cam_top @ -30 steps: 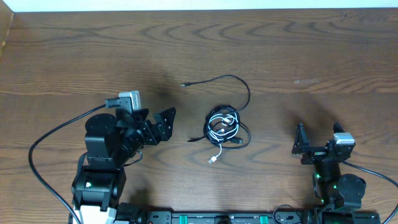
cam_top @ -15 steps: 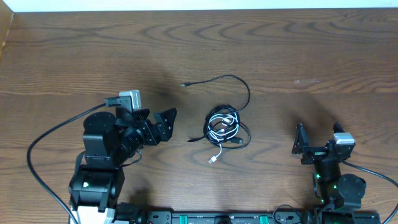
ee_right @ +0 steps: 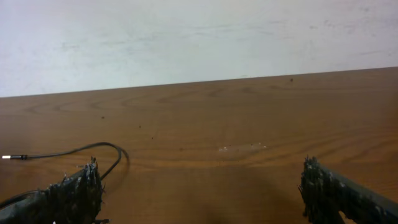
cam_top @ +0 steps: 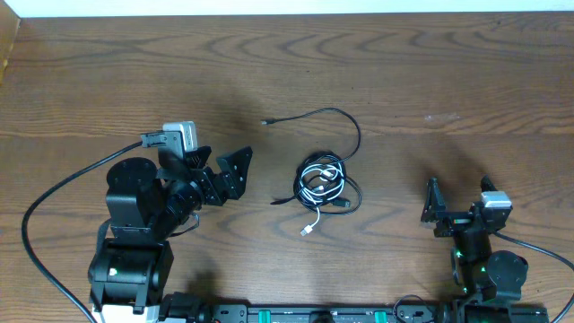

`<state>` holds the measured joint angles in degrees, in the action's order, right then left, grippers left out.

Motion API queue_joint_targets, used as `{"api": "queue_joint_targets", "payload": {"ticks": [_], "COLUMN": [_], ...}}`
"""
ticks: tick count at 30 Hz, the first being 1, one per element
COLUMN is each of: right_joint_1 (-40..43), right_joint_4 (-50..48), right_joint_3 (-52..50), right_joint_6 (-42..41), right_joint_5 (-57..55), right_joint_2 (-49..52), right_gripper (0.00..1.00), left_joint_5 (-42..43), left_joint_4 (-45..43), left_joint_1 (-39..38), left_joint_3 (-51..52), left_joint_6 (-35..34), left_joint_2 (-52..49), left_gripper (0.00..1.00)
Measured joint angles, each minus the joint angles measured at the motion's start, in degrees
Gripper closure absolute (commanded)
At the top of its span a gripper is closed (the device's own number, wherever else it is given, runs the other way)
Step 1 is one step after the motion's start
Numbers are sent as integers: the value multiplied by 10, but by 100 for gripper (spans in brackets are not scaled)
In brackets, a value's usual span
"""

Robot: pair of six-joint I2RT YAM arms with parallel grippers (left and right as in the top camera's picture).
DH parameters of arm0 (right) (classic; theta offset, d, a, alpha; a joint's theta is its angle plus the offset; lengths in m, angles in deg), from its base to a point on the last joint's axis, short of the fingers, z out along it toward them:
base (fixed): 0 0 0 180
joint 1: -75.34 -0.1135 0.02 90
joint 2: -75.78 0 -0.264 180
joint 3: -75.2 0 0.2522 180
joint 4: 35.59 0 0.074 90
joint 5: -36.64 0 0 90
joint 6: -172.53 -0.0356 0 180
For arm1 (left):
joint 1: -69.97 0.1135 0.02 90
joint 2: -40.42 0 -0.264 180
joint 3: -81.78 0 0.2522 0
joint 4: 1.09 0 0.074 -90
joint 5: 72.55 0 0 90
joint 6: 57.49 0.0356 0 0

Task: Untangle cables
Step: 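Move the left gripper forward over the black and white cable bundle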

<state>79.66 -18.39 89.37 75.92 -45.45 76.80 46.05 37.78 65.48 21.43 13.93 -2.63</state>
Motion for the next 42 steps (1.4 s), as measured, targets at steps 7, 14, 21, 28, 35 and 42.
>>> {"api": "queue_joint_targets", "payload": {"ticks": [7,14,21,28,35,42], "right_joint_1": [0,0,0,0,0,0], "right_joint_4": [0,0,0,0,0,0], "right_joint_3": [0,0,0,0,0,0], "right_joint_6": [0,0,0,0,0,0], "right_joint_5": [0,0,0,0,0,0], "right_joint_2": [0,0,0,0,0,0], "right_gripper": [1,1,1,1,1,1], "left_joint_5": [0,0,0,0,0,0], "left_joint_4": [2,8,12,17,17,17], "left_joint_1": [0,0,0,0,0,0], "left_joint_3": [-11,-51,-52,-52,-52,-52], "left_joint_6": [5,6,6,6,6,6], "left_joint_2": [-7,-31,-37,-37,-37,-37], "left_gripper": [5,5,5,5,5,5]}}
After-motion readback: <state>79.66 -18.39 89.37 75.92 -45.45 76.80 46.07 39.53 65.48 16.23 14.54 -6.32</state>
